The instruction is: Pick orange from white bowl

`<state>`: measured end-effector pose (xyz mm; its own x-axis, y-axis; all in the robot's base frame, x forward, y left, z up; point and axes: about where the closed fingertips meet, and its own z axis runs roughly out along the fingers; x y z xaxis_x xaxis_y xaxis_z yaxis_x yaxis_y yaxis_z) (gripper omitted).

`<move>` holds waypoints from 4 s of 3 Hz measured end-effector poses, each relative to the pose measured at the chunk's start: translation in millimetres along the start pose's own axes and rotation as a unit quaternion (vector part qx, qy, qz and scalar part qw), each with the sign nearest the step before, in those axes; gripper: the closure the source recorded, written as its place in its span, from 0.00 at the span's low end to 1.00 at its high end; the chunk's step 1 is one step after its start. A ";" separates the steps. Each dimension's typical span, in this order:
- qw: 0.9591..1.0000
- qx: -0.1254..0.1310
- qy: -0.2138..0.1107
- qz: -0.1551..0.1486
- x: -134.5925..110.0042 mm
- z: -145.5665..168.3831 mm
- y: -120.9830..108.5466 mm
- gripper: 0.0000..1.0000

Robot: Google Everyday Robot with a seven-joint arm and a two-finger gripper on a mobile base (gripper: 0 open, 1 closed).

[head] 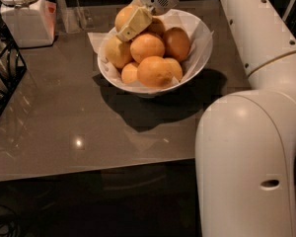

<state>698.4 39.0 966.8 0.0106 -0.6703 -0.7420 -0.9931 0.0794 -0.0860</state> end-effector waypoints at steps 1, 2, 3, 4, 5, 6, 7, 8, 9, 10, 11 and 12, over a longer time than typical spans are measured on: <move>1.000 0.000 0.000 0.000 -1.6 -3.2 -0.3 1.00; 1.000 0.013 -0.014 -0.005 -2.5 -32.5 6.5 1.00; 0.999 0.016 -0.032 0.012 6.7 -61.9 19.3 1.00; 0.999 0.016 -0.032 0.012 6.3 -61.7 18.4 1.00; 0.999 0.013 -0.037 0.021 10.8 -63.4 20.7 1.00; 0.999 0.011 -0.041 0.021 10.1 -64.6 21.8 1.00; 0.999 0.011 -0.041 0.021 9.8 -64.5 21.7 1.00; 0.999 0.016 -0.043 0.013 2.2 -69.9 22.0 1.00; 0.999 0.016 -0.043 0.013 2.2 -70.0 22.0 1.00; 0.997 0.040 -0.069 0.016 7.0 -103.1 30.8 1.00; 0.989 0.077 -0.128 0.011 2.5 -146.5 58.5 1.00; 0.975 0.109 -0.193 -0.007 -12.0 -167.0 94.4 1.00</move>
Offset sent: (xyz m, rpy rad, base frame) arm -0.0314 -0.0585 0.0502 0.0485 -0.0618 -0.0251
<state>585.0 -68.7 1078.6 0.1081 -0.3482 -0.9312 -0.9449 0.2553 -0.2051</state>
